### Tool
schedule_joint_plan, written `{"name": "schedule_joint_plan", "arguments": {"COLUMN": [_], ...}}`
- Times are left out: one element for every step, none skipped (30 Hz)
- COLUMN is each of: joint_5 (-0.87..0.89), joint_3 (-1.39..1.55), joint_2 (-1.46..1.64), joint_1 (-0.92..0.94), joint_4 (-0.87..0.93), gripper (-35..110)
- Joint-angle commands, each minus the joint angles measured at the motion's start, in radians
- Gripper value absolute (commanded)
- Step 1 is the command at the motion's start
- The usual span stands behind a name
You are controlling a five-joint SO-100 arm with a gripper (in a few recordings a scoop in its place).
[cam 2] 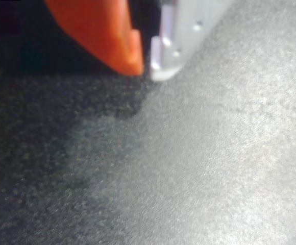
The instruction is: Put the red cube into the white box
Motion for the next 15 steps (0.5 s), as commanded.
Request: {"name": "schedule_joint_plan", "arguments": {"joint_5": [0.006,0.006,0.006,0.006,0.006,0.005,0.005,0.005,0.005,0.005,0.005,0.005,0.005,0.005,0.003], "joint_3": [-0.005,-0.005,-0.005,-0.005,-0.005,-0.005,-0.005,-0.005,-0.005,-0.005,-0.005,-0.005,-0.005,-0.005,-0.005], "joint_2": [0.003,0.003,0.003,0.003,0.003,0.003,0.003,0.003,0.003,0.003,0.003,0.003,0.003,0.003,0.003], "joint_1": [0.006,0.006,0.006,0.005,0.003,0.002,-0.002,-0.002,-0.002,-0.002,-0.002,-0.002,-0.002,-0.003,-0.003], "joint_4": [0.002,0.002,0.002,0.002,0.002,0.002,0.002,0.002,0.002,0.002,0.002,0.002,0.002,0.002,0.002], "gripper": [0,0,0,0,0,0,0,0,0,0,0,0,0,0,0]}}
